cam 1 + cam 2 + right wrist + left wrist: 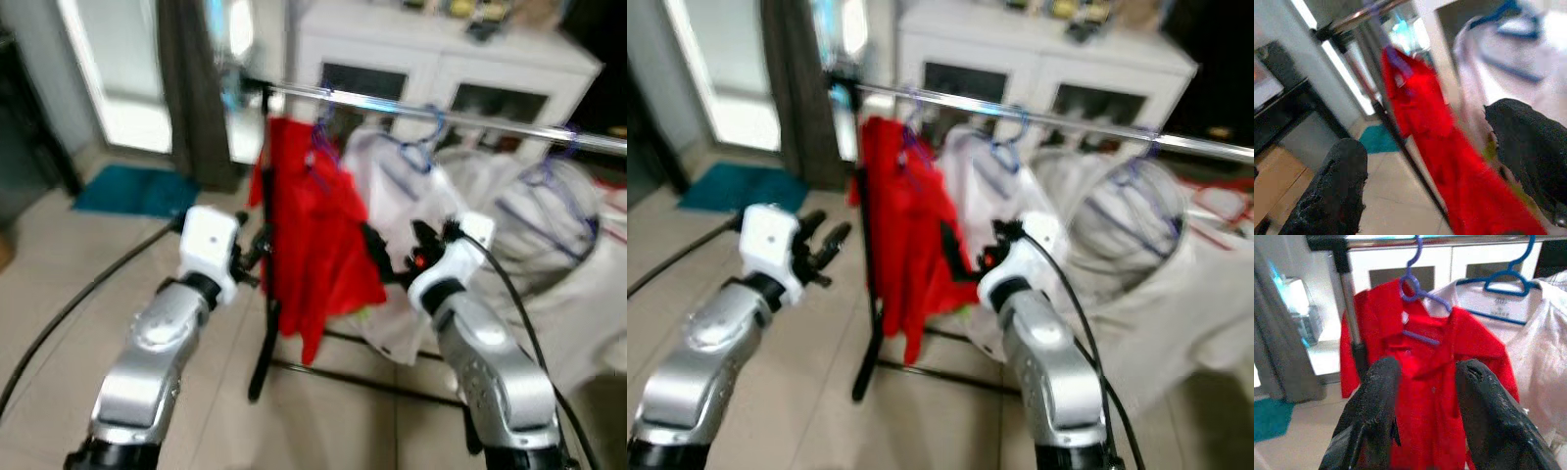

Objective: Hang hanger

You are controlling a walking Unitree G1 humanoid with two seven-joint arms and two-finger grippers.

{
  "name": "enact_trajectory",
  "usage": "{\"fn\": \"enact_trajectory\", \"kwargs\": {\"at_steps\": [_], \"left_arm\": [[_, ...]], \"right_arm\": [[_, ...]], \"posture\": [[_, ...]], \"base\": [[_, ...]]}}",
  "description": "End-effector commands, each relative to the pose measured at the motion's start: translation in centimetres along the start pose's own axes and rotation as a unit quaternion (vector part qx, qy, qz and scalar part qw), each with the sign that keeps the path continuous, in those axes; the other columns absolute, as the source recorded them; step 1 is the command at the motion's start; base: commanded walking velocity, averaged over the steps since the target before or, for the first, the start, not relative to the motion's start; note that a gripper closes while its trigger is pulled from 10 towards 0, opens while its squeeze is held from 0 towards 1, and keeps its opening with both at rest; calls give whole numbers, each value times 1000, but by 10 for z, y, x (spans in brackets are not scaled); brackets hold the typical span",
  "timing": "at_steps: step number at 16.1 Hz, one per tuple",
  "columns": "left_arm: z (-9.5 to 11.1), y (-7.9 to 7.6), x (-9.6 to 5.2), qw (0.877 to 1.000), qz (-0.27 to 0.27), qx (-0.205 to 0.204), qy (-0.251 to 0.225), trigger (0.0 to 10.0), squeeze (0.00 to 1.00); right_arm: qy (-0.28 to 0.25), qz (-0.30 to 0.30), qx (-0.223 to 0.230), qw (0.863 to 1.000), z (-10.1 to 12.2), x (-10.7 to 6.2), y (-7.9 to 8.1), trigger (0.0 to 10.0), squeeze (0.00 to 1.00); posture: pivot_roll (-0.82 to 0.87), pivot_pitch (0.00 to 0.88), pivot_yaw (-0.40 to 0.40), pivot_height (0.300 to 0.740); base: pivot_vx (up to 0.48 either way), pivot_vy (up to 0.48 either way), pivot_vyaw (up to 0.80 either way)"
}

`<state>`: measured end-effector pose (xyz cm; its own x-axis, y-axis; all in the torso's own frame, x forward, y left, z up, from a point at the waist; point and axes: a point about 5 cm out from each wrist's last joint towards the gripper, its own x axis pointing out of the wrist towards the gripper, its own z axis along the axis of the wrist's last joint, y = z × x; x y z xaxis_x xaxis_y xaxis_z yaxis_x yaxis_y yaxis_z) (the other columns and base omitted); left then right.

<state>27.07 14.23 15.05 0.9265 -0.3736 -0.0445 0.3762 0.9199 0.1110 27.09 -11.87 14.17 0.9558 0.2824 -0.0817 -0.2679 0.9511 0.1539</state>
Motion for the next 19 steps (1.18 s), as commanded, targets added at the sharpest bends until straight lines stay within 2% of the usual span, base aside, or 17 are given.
{"fn": "enact_trajectory", "kwargs": {"at_steps": [1, 5, 8, 10, 12, 14, 15, 16, 19], "left_arm": [[4, -9, 4, 1000, -18, -4, -8, 10000, 0], [4, -7, 4, 1000, -13, -5, -9, 10000, 0], [4, -8, 3, 1000, -14, -4, -12, 10000, 0], [4, -13, 1, 999, -35, -7, -17, 10000, 0], [3, -13, 1, 999, -38, 2, -13, 10000, 0], [4, -13, -2, 998, -55, -1, -21, 10000, 0], [5, -14, -4, 997, -78, -3, -23, 10000, 0], [4, -17, -7, 993, -115, -1, -16, 10000, 0], [1, -23, -11, 988, -152, 6, -6, 10000, 0]], "right_arm": [[-5, -15, -7, 1000, 4, -2, -9, 10000, 1000], [-4, 6, -19, 1000, 5, 1, -3, 10000, 1000], [-19, 35, -24, 999, 13, 4, 4, 10000, 1000], [-25, 74, -58, 995, 19, 5, 11, 10000, 1000], [-28, 79, -63, 995, 22, 5, 12, 10000, 1000], [-35, 55, -70, 995, 31, 10, 10, 10000, 1000], [-18, 26, -72, 997, 31, 15, 3, 10000, 561], [3, -8, -70, 998, 30, 23, -6, 10000, 0], [14, -16, -66, 998, 32, 31, -11, 10000, 0]], "posture": [[16, 0, -36, 740], [23, 0, -44, 740], [28, 0, -48, 740], [30, 0, -53, 740], [30, 0, -55, 740], [32, 0, -62, 740], [35, 0, -66, 740], [38, 0, -70, 740], [38, 0, -82, 740]], "base": [[247, 0, 0], [286, 0, 703], [304, 0, 0], [135, 0, 0], [0, 0, 0], [0, 0, 0], [0, 0, 0], [0, 0, 0], [0, 0, 0]]}}
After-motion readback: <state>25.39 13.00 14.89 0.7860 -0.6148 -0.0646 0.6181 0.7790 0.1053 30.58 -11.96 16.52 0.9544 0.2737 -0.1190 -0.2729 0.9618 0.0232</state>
